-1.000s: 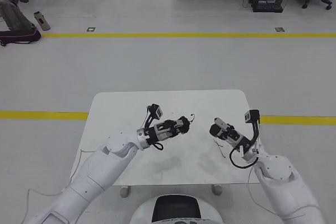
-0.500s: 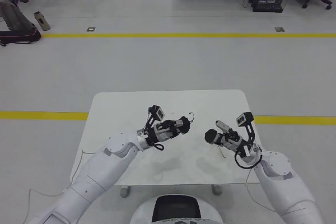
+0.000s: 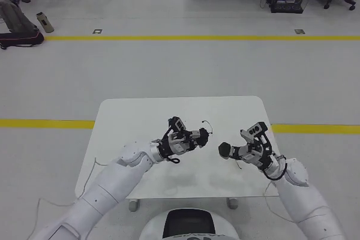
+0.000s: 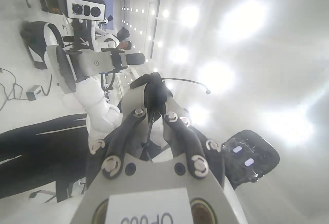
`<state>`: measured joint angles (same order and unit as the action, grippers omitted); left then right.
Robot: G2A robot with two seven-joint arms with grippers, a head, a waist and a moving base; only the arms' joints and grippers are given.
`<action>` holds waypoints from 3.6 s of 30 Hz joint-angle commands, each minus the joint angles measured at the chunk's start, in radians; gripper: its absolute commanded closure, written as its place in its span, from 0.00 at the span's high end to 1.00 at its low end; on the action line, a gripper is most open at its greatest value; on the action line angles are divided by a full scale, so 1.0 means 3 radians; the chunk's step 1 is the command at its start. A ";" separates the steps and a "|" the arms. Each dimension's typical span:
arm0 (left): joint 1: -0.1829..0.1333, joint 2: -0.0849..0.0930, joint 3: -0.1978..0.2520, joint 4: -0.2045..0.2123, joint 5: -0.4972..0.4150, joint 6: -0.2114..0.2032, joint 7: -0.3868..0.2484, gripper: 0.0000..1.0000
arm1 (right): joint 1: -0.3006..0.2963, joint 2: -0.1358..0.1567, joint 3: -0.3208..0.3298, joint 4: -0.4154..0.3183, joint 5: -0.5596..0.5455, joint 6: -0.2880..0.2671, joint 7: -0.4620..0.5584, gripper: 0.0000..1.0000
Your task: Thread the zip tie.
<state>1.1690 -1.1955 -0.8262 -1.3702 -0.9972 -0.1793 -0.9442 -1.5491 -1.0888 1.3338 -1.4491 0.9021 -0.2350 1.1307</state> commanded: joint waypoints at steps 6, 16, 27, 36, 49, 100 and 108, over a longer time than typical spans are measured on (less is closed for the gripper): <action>0.0061 -0.0015 0.0010 -0.0039 -0.0126 0.0016 0.0077 0.00 | 0.0003 -0.0004 -0.0010 -0.0014 -0.0048 -0.0003 -0.0099 1.00; -0.0049 -0.0169 0.0185 0.0183 -0.0722 -0.0038 -0.0253 0.00 | 0.0083 -0.0065 -0.0087 0.0143 0.0570 0.0073 0.0216 1.00; -0.0112 -0.0250 0.0236 0.0344 -0.0877 -0.0164 -0.0359 0.00 | 0.0133 -0.0099 -0.0131 0.0217 0.0798 0.0151 0.0343 1.00; -0.0074 -0.0263 0.0211 0.0269 -0.0849 -0.0239 -0.0353 0.00 | 0.0102 -0.0122 -0.0134 0.0090 0.0972 0.0210 0.0399 1.00; -0.0109 -0.0319 0.0224 0.0372 -0.0848 -0.0390 -0.0476 0.00 | 0.0162 -0.0154 -0.0154 0.0134 0.1142 0.0309 0.0495 1.00; 0.0100 -0.0341 0.0016 0.0120 -0.0560 -0.0387 -0.0301 0.00 | 0.0312 -0.0287 -0.0273 0.0069 0.0962 0.0363 0.0351 0.42; 0.0100 -0.0341 0.0016 0.0120 -0.0560 -0.0387 -0.0301 0.00 | 0.0351 -0.0310 -0.0317 0.0103 0.0908 0.0372 0.0392 0.36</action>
<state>1.1991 -1.2978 -0.8213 -1.3341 -1.1653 -0.2955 -1.0346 -1.4452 -1.1810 1.2400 -1.4191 1.1770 -0.1237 1.2477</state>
